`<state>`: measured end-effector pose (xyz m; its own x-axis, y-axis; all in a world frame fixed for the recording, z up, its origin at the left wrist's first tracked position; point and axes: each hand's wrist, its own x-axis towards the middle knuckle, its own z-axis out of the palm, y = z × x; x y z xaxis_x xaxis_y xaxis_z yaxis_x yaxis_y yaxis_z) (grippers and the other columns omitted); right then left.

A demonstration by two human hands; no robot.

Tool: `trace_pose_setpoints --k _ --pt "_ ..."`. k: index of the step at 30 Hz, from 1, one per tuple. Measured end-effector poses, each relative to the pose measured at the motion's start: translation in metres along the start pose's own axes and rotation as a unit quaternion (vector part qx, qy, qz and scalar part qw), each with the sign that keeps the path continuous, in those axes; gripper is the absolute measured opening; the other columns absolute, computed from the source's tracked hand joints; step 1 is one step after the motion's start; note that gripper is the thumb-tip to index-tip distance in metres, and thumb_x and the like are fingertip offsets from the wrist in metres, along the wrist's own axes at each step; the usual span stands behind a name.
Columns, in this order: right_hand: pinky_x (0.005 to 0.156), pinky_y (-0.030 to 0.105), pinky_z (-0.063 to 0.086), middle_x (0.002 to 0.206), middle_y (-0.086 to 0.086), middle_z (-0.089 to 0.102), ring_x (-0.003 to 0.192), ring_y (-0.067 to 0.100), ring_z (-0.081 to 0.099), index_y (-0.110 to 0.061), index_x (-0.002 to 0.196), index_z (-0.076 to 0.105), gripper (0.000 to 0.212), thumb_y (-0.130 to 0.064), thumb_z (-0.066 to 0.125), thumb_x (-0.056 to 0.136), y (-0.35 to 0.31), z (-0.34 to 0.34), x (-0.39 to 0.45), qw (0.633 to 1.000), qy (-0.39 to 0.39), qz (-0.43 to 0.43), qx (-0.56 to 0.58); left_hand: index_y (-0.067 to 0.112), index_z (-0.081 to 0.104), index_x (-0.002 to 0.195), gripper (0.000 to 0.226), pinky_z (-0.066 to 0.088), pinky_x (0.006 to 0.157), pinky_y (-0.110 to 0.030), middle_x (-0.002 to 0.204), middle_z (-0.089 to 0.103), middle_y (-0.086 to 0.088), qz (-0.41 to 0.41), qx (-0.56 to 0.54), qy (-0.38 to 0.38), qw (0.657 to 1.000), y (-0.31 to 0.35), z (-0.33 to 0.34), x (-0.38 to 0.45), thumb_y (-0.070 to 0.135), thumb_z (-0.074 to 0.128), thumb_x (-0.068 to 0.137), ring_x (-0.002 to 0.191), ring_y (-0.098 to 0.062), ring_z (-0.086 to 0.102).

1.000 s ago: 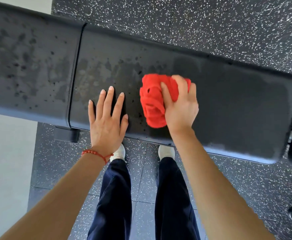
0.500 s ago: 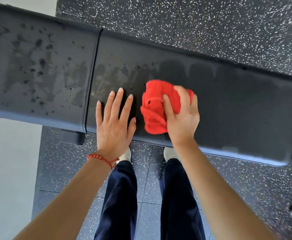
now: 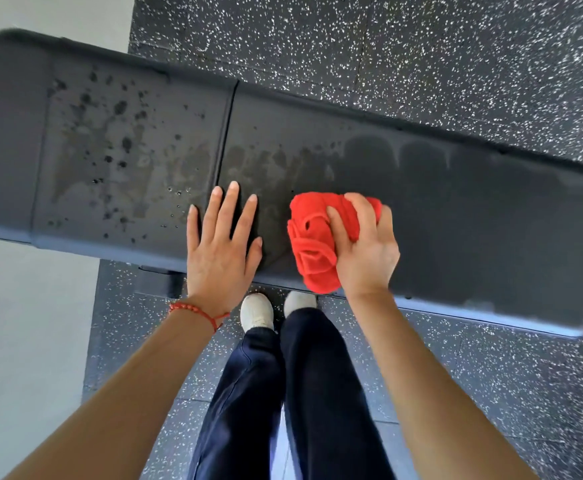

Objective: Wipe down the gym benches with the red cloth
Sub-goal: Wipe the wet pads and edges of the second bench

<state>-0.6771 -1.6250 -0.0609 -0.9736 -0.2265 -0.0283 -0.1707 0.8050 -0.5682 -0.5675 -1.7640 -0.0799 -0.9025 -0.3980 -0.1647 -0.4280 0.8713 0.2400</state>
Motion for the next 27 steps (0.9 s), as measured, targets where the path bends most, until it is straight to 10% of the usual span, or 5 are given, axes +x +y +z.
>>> trace_pose_setpoints --k 9,27 --pt "0.061 0.033 0.036 0.102 0.015 0.057 0.084 0.037 0.059 -0.020 0.117 0.059 0.039 -0.046 0.053 0.088 -0.028 0.027 0.088 0.999 0.038 0.006 -0.003 0.010 0.039 0.140 0.054 0.019 0.108 -0.055 0.148 0.034 -0.017 0.002 0.008 0.004 1.000 0.000 0.000 -0.001 0.030 0.036 0.091 0.135 -0.035 0.029" --pt "0.051 0.032 0.049 0.089 0.015 0.061 0.067 0.033 0.062 -0.016 0.103 0.067 0.036 -0.043 0.056 0.083 -0.032 0.019 -0.028 0.999 -0.038 -0.008 0.014 0.006 0.043 0.138 0.053 0.021 0.106 -0.058 0.147 0.034 -0.020 -0.034 -0.002 0.029 0.999 -0.050 -0.015 0.005 0.029 0.038 0.090 0.134 -0.039 0.030"
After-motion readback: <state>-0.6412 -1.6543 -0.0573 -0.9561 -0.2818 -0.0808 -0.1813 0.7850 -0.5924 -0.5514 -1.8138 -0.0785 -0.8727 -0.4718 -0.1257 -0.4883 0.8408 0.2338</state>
